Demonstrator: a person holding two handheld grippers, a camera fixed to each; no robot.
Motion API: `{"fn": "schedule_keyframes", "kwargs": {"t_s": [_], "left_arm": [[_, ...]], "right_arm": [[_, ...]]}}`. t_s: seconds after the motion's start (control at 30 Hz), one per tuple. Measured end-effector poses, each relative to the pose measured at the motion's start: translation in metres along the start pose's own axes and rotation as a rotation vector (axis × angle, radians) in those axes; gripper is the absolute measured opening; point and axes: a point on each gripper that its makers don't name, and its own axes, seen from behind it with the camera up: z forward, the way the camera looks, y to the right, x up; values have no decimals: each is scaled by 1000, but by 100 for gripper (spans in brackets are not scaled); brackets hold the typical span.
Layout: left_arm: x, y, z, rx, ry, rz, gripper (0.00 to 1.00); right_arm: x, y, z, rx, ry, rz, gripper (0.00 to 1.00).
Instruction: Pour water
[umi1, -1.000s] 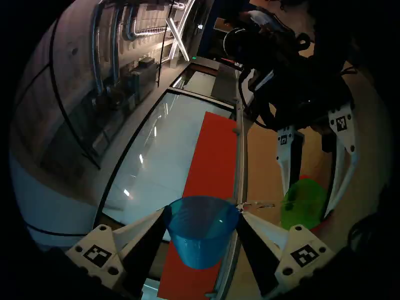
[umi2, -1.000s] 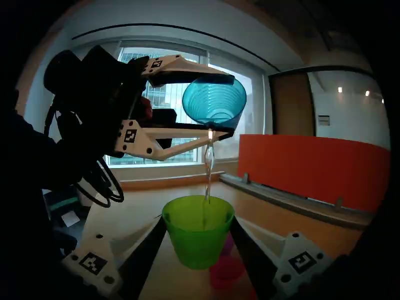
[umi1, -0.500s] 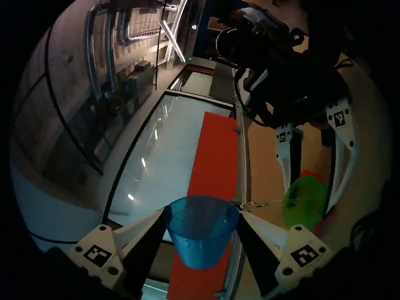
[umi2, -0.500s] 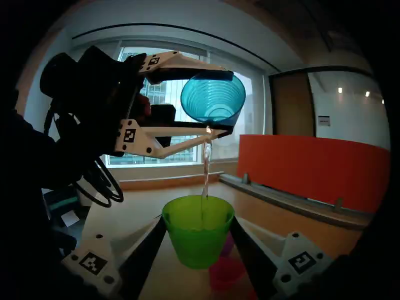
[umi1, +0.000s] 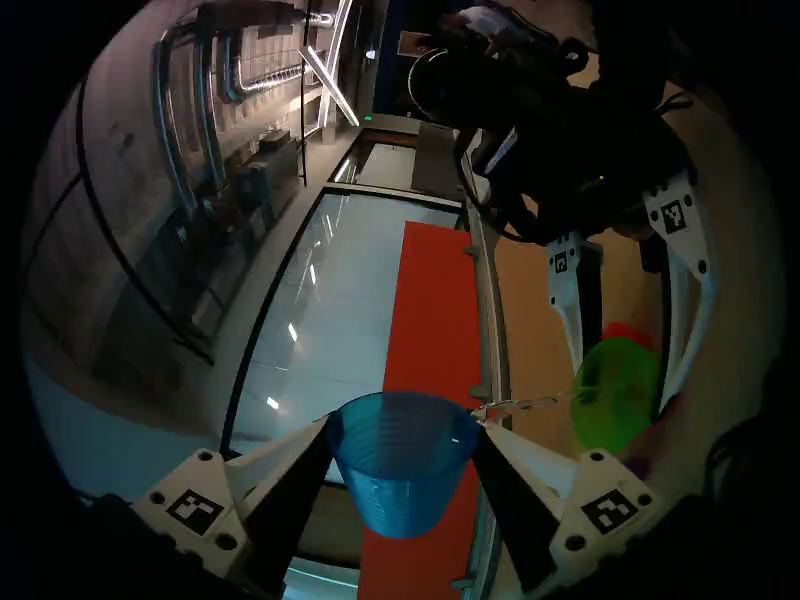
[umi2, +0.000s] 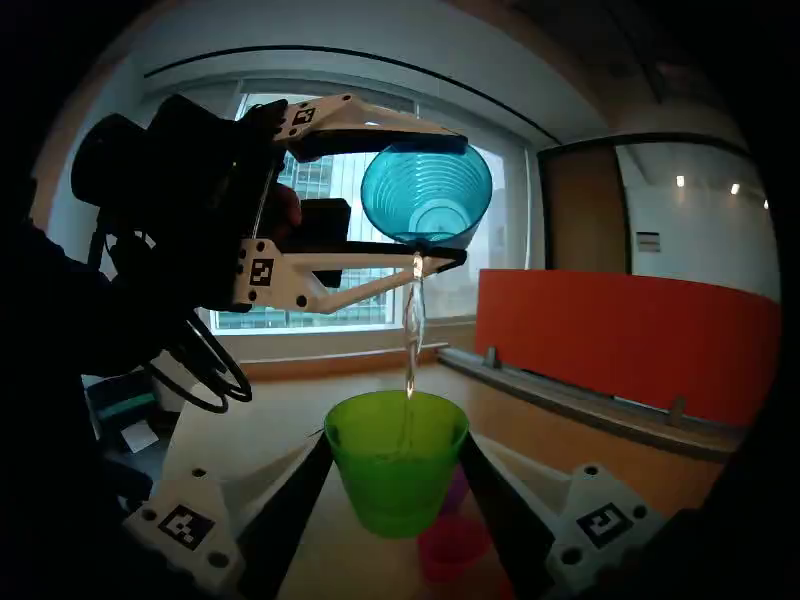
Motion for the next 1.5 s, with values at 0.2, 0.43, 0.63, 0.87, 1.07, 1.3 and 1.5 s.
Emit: {"fn": "schedule_keyframes", "kwargs": {"t_s": [0.2,0.43,0.63,0.87,1.07,1.3,1.5], "left_arm": [[1,-1,0,2,-1,32,89],[3,-5,2,10,-2,86,89],[7,-8,1,16,0,115,89],[12,-9,-1,20,5,156,89],[17,-6,-1,27,8,206,89],[18,-5,-1,34,5,262,89],[18,-1,0,30,7,261,89]], "right_arm": [[0,2,-1,-3,2,2,90],[1,3,-2,-4,5,2,90],[1,4,-3,-8,6,3,90],[1,5,-4,-11,10,4,89],[2,5,-4,-12,12,4,90],[3,7,-3,-16,15,3,90],[3,7,-4,-17,15,4,89]]}}
